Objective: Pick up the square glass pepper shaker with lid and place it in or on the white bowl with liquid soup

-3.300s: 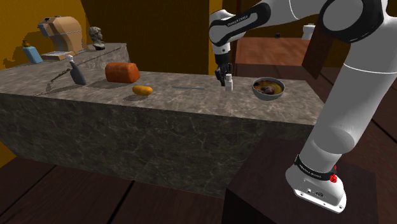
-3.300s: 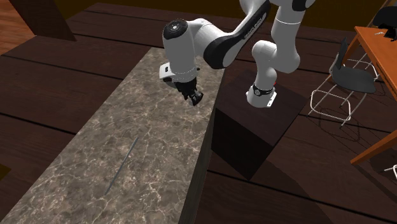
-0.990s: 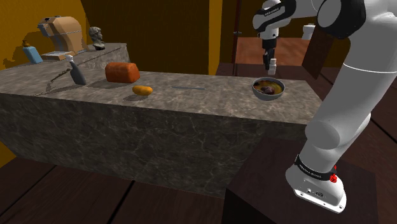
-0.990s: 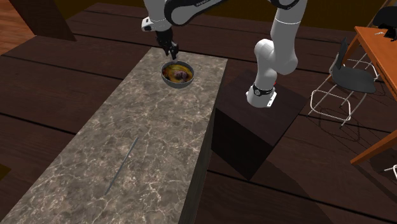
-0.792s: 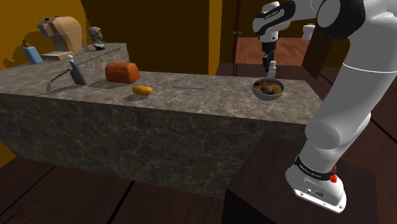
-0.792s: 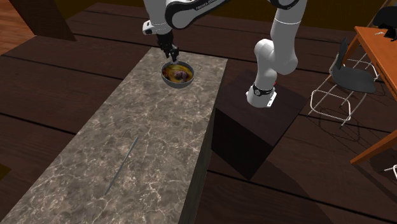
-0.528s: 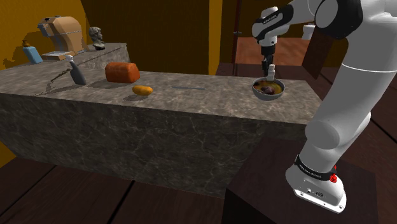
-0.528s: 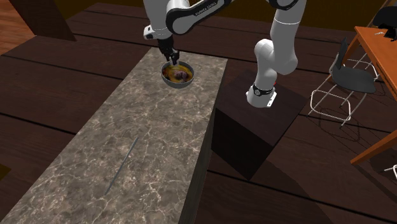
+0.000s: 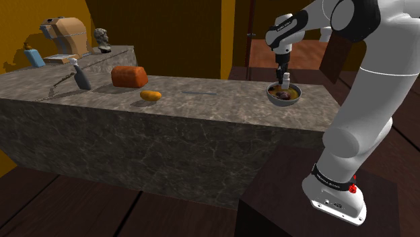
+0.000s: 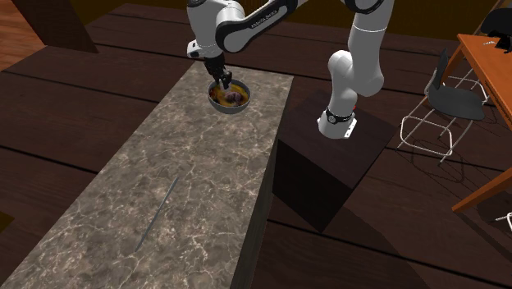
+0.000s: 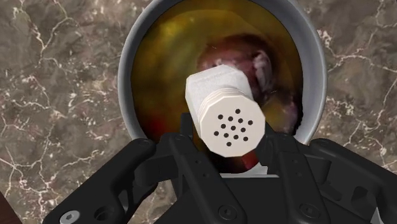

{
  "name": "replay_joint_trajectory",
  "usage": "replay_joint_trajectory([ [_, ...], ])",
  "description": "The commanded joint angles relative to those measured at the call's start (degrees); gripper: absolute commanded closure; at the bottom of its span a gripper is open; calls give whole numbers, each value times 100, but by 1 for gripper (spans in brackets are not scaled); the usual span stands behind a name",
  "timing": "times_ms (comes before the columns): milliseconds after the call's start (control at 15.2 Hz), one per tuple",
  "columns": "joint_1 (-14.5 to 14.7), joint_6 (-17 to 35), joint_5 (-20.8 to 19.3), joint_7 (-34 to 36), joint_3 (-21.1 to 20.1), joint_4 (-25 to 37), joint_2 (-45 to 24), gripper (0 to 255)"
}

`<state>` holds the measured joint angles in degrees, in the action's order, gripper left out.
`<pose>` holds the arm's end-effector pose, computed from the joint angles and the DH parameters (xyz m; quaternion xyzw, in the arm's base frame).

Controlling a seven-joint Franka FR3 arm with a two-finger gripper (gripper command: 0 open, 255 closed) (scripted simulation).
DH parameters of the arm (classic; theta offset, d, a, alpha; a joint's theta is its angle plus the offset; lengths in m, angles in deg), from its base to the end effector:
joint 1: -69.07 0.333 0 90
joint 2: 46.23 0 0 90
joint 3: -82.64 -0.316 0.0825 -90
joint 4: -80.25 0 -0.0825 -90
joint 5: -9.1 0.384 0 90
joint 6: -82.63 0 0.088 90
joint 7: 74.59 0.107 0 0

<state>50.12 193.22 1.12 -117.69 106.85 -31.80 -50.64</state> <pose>0.4069 -0.3896 0.4337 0.9953 0.0268 -0.0895 0.0252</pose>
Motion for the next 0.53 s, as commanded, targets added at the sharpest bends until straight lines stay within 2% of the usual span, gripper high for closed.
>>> replay_joint_trajectory([
  [0,0,4,1,0,0,-1,-2,255],
  [132,0,4,1,0,0,-1,-2,255],
  [198,0,4,1,0,0,-1,-2,0],
  [462,0,4,1,0,0,-1,-2,0],
])
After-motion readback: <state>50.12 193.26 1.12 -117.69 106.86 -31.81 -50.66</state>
